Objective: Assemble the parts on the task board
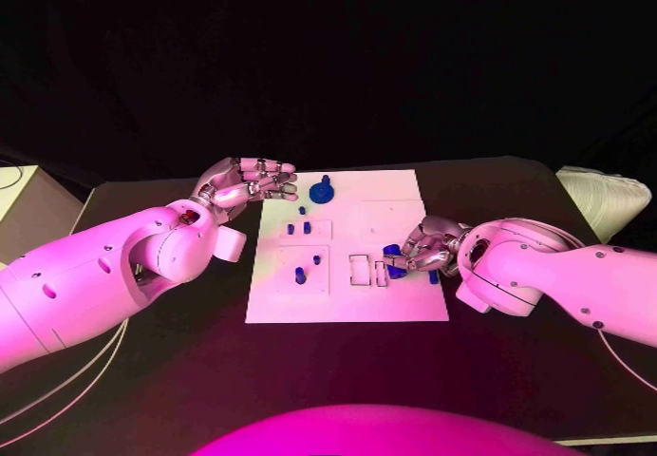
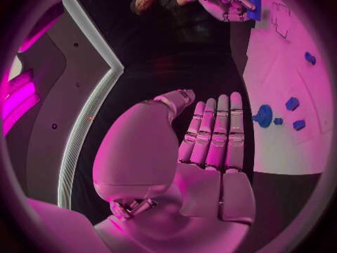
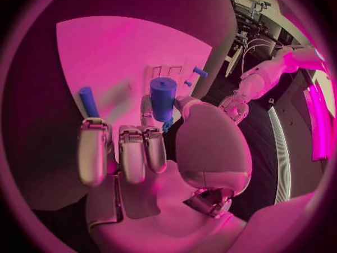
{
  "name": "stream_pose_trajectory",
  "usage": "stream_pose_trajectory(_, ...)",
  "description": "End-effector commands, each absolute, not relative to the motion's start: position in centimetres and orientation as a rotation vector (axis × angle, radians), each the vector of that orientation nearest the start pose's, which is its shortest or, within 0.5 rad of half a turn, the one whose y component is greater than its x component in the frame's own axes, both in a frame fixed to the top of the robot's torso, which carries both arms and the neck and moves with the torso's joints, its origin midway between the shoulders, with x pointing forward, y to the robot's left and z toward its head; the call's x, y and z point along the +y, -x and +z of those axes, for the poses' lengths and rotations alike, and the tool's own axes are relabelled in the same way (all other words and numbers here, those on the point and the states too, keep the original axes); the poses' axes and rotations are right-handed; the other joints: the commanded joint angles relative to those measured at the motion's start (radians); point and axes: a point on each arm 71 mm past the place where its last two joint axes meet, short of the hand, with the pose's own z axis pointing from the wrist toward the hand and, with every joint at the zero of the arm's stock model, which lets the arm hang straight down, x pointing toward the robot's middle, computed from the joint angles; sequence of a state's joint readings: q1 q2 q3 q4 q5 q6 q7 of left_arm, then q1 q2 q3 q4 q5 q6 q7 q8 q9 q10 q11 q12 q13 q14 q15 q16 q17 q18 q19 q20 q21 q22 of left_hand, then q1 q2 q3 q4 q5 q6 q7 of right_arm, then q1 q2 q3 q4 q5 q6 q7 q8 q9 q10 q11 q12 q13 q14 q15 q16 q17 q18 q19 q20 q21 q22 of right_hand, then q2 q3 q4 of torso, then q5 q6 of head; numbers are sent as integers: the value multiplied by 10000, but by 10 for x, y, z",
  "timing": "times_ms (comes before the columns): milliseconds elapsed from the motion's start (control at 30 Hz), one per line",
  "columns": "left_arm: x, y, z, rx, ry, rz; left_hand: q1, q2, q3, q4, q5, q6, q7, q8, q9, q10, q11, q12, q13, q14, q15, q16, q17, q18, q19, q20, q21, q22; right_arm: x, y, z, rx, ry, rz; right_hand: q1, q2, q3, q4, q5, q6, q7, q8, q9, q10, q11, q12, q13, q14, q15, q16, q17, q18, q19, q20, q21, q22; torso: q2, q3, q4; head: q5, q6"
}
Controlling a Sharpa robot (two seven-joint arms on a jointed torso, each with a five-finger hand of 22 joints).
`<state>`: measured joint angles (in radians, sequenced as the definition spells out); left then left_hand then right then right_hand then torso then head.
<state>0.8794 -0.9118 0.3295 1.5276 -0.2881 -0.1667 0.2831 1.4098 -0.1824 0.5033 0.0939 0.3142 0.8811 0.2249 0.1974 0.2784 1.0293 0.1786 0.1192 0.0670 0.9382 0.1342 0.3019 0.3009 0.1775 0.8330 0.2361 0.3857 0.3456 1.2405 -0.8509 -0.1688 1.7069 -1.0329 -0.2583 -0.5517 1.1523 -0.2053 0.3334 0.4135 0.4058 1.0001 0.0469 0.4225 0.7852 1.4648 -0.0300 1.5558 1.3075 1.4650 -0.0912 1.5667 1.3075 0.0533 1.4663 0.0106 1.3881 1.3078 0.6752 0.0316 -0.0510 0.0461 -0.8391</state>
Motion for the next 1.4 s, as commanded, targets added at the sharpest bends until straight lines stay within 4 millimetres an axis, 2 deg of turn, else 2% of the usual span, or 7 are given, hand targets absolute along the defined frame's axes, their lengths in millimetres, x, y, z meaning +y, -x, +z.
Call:
stream_pose_trajectory(33, 245, -474, -198, 14635, 10355, -15821, -47, 66, 5, 61, -46, -13, 75, -26, -12, -79, 7, 66, 15, 13, 23, -40, 8, 21, 75, -20, -62, -9, -174, -436, -226, 21568, -4102, 5482, -121, -17, 1984, -1421, -41, 140, -81, 43, 322, 949, -42, -67, 2489, 1058, -60, 41, 2633, -185, 764, -45, 21, 1955, 7, -1, 5, 0, -7)
stream_pose_trajectory(200, 244, -474, -198, 14650, 10346, -15851, -47, 66, 5, 61, -46, -13, 75, -26, -12, -79, 7, 66, 15, 13, 23, -40, 8, 21, 75, -20, -62, -9, -163, -440, -229, 21712, -3953, 5520, -205, -71, 1967, -1426, -48, 155, -82, 55, 339, 923, -41, -118, 2455, 1058, -59, 41, 2633, -174, 755, -44, -38, 1935, 2, 1, 11, -2, -3)
stream_pose_trajectory(267, 244, -474, -198, 14654, 10345, -15856, -47, 66, 5, 61, -46, -13, 75, -26, -12, -79, 7, 66, 15, 13, 23, -40, 8, 21, 75, -20, -62, -9, -159, -441, -232, 21773, -3890, 5507, -365, -132, 1918, -1456, 218, 192, -92, 93, 387, 896, -48, -172, 2422, 1058, -65, 41, 2633, -168, 749, -45, -70, 1928, 6, -4, 12, 1, -9)
stream_pose_trajectory(333, 244, -474, -197, 14655, 10345, -15855, -47, 66, 5, 61, -46, -13, 75, -26, -12, -79, 7, 66, 15, 13, 23, -40, 8, 21, 75, -20, -62, -9, -156, -441, -234, 21804, -3815, 5487, -408, -147, 1893, -1457, 224, 206, -93, 105, 398, 890, -49, -184, 2414, 1058, -65, 41, 2633, -166, 747, -46, -81, 1925, 10, -4, 15, 11, -20)
stream_pose_trajectory(900, 244, -474, -197, 14671, 10340, -15874, -54, 81, 8, 82, -46, -14, 74, -25, -15, -84, 8, 72, 15, 17, 24, -58, 27, 22, 89, -19, -86, -28, -138, -442, -247, 21752, -3261, 5321, -827, -245, 1577, -1428, -355, 211, -85, 117, 466, 860, -41, -249, 2378, 1058, -60, 41, 2633, -166, 747, -45, -97, 1931, 12, 3, -4, 57, -54)
stream_pose_trajectory(1400, 244, -474, -197, 14680, 10345, -15859, -60, 81, 5, 91, -47, -16, 75, -26, -17, -87, 8, 74, 15, 18, 24, -66, 36, 22, 95, -18, -97, -36, -135, -446, -250, 21325, -3224, 5153, -1100, -291, 1234, -1320, -839, 216, -61, 86, 481, 825, -19, -324, 2337, 1052, -42, 24, 2602, -161, 743, -29, -139, 1927, 11, -1, 3, 114, -64)
